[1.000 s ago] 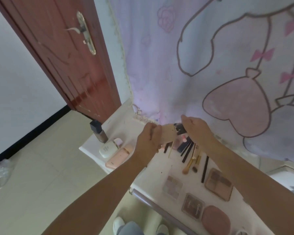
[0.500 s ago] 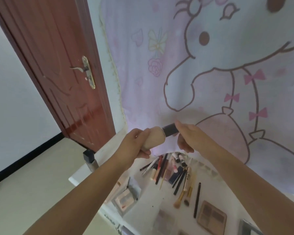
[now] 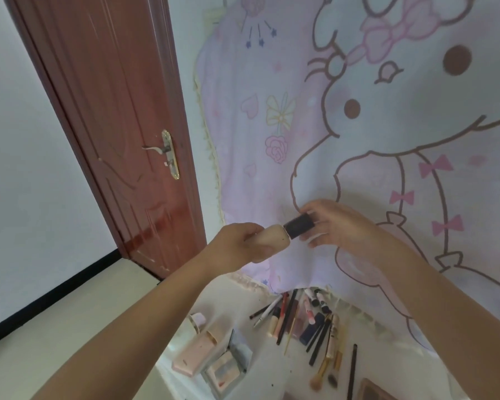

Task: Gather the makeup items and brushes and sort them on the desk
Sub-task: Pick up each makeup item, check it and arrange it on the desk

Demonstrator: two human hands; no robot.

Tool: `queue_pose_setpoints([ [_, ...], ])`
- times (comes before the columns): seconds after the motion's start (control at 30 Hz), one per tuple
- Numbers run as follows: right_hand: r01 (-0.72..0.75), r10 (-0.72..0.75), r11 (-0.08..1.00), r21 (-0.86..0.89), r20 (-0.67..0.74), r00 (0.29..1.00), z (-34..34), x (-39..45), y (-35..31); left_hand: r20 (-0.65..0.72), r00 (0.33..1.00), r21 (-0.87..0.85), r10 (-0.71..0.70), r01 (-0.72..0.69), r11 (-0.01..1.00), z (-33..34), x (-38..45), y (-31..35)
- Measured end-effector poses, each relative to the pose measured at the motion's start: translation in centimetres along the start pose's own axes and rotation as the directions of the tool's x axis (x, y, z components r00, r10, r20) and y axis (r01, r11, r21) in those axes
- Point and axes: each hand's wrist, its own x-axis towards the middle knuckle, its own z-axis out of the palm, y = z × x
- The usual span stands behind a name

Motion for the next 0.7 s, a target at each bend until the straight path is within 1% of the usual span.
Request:
queue_pose_setpoints([
  [0.03, -0.059, 0.057, 0.997, -0.049, -0.036, 0.998, 0.1, 0.4, -0.4, -0.02, 1.0, 0.022, 0.008, -0.007, 1.0, -0.2, 0.2, 0.2],
  [0.07, -0.109, 0.097, 0.976, -0.19, -0.074, 0.993, 0.3, 0.7, -0.8, -0.039, 0.999, 0.06, 0.024, -0.022, 0.998, -0.3, 0.3, 0.4],
  [0.1, -0.111, 0.085, 0.936, -0.335, -0.092, 0.992, 0.5, 1.0, -1.2, -0.054, 0.997, 0.104, 0.047, -0.041, 0.994, -0.5, 0.5, 0.6],
  [0.13, -0.097, 0.056, 0.905, -0.414, -0.11, 0.992, 0.7, 1.2, -1.5, -0.066, 0.995, 0.146, 0.072, -0.061, 0.987, -0.6, 0.7, 0.7],
  [0.2, -0.055, 0.003, 0.907, -0.419, -0.124, 0.992, 0.5, 1.8, -1.8, -0.061, 0.992, 0.183, 0.112, -0.099, 0.978, -1.1, 1.0, 0.7],
  [0.23, -0.009, -0.046, 0.906, -0.422, -0.12, 0.992, 0.4, 2.0, -1.8, -0.054, 0.991, 0.195, 0.123, -0.111, 0.975, -1.3, 1.1, 0.7],
  [0.33, 0.193, -0.223, 0.872, -0.45, -0.014, 0.975, 0.0, 2.1, -2.0, -0.076, 0.986, 0.252, 0.151, -0.127, 0.959, -2.3, 1.3, 0.8],
  [0.4, 0.266, -0.284, 0.879, -0.397, 0.015, 0.959, -0.5, 2.3, -1.8, -0.1, 0.981, 0.293, 0.164, -0.129, 0.947, -3.1, 1.4, 1.0],
  [0.43, 0.252, -0.266, 0.912, -0.323, 0.003, 0.964, -0.7, 2.4, -2.0, -0.11, 0.979, 0.32, 0.17, -0.127, 0.939, -3.3, 1.4, 1.1],
  [0.47, 0.205, -0.22, 0.946, -0.252, -0.03, 0.975, -0.7, 2.4, -2.3, -0.117, 0.977, 0.349, 0.177, -0.126, 0.929, -3.5, 1.4, 1.2],
  [0.5, 0.129, -0.146, 0.967, -0.221, -0.065, 0.987, -0.6, 2.4, -2.5, -0.119, 0.976, 0.378, 0.182, -0.126, 0.917, -3.7, 1.4, 1.3],
  [0.53, 0.054, -0.078, 0.964, -0.262, -0.079, 0.994, -0.3, 2.5, -2.9, -0.123, 0.974, 0.407, 0.191, -0.126, 0.905, -3.8, 1.4, 1.4],
  [0.57, 0.0, -0.03, 0.934, -0.357, -0.08, 0.996, -0.1, 2.6, -3.1, -0.128, 0.972, 0.432, 0.199, -0.126, 0.893, -3.8, 1.4, 1.5],
  [0.6, -0.016, -0.017, 0.892, -0.452, -0.069, 0.997, 0.0, 2.8, -3.3, -0.133, 0.969, 0.45, 0.21, -0.13, 0.883, -3.9, 1.3, 1.7],
  [0.63, 0.013, -0.049, 0.857, -0.516, -0.057, 0.997, 0.2, 2.9, -3.4, -0.137, 0.966, 0.462, 0.221, -0.135, 0.876, -4.0, 1.3, 1.8],
  [0.67, 0.062, -0.099, 0.844, -0.532, -0.04, 0.994, 0.1, 3.0, -3.5, -0.142, 0.962, 0.472, 0.232, -0.14, 0.87, -4.0, 1.3, 2.0],
  [0.7, 0.125, -0.148, 0.858, -0.498, -0.007, 0.989, -0.1, 3.1, -3.4, -0.149, 0.959, 0.479, 0.241, -0.144, 0.866, -4.1, 1.2, 2.1],
])
